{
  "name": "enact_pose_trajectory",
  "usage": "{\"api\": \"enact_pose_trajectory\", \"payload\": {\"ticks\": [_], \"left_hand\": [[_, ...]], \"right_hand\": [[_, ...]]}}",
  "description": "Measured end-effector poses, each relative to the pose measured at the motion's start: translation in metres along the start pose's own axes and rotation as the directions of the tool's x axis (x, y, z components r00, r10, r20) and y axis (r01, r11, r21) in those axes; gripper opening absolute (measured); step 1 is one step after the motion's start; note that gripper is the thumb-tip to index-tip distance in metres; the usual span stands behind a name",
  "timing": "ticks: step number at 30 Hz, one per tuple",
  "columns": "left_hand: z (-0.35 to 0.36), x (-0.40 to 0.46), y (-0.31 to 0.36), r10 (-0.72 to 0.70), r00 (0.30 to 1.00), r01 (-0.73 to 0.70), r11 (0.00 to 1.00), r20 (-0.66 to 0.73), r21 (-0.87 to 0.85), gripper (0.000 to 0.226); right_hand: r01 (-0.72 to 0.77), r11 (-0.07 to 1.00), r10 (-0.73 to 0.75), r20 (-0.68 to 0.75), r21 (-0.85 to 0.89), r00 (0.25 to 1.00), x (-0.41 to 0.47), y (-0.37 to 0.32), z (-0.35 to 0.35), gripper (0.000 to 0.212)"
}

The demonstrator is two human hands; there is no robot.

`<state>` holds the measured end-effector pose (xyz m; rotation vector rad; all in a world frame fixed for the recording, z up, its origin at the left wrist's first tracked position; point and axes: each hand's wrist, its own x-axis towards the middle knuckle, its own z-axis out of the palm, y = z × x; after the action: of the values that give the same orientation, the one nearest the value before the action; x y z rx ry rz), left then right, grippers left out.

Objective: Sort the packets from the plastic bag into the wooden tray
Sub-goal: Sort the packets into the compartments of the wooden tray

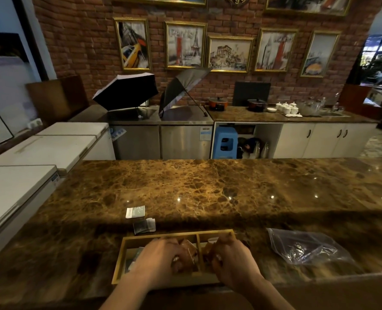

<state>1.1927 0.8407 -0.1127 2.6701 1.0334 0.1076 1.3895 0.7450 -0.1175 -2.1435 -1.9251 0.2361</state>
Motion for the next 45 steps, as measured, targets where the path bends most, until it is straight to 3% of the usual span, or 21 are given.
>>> {"api": "enact_pose_trajectory", "payload": {"ticks": [5,8,11,16,22,29,33,35,39,45], "left_hand": [[0.002,0.002,-0.006,-0.019,1.0,0.019,0.999,0.006,-0.041,0.029],[-0.001,0.002,-0.022,-0.129,0.982,0.104,0.979,-0.135,-0.173,0.024],[-0.006,0.003,-0.05,-0.302,0.921,0.216,0.922,-0.247,-0.32,0.021],[-0.016,0.006,-0.117,-0.452,0.861,0.325,0.842,-0.233,-0.429,0.022],[-0.018,0.031,-0.174,-0.478,0.862,0.45,0.875,-0.171,-0.18,0.037],[0.009,0.047,-0.207,-0.315,0.947,0.313,0.949,-0.06,-0.032,0.051],[0.022,0.042,-0.224,-0.236,0.959,0.244,0.969,-0.156,0.039,0.051],[0.023,0.042,-0.228,-0.246,0.954,0.261,0.963,-0.169,0.07,0.051],[0.017,0.044,-0.218,-0.248,0.941,0.295,0.935,-0.231,0.196,0.027],[0.017,0.04,-0.215,-0.224,0.928,0.301,0.922,-0.297,0.243,0.04]], "right_hand": [[-0.031,0.999,0.031,0.012,-0.045,0.999,0.015,-0.001,0.002,0.031],[-0.01,0.999,0.008,-0.038,-0.033,0.999,0.031,-0.009,-0.003,0.027],[0.017,0.999,-0.016,-0.023,0.052,1.0,0.051,-0.021,-0.006,0.025],[0.037,0.986,-0.043,0.036,0.162,0.998,0.096,-0.05,0.0,0.028],[0.078,0.987,-0.104,0.187,0.141,0.977,0.152,-0.078,0.032,0.032],[0.193,0.977,-0.212,0.403,0.088,0.89,0.2,-0.096,0.063,0.051],[0.301,0.953,-0.254,0.496,-0.015,0.83,0.21,-0.099,0.074,0.059],[0.28,0.959,-0.231,0.461,-0.041,0.857,0.214,-0.098,0.077,0.052],[0.25,0.967,-0.223,0.328,-0.043,0.918,0.212,-0.091,0.087,0.033],[0.23,0.972,-0.236,0.307,0.056,0.922,0.211,-0.09,0.082,0.032]]}}
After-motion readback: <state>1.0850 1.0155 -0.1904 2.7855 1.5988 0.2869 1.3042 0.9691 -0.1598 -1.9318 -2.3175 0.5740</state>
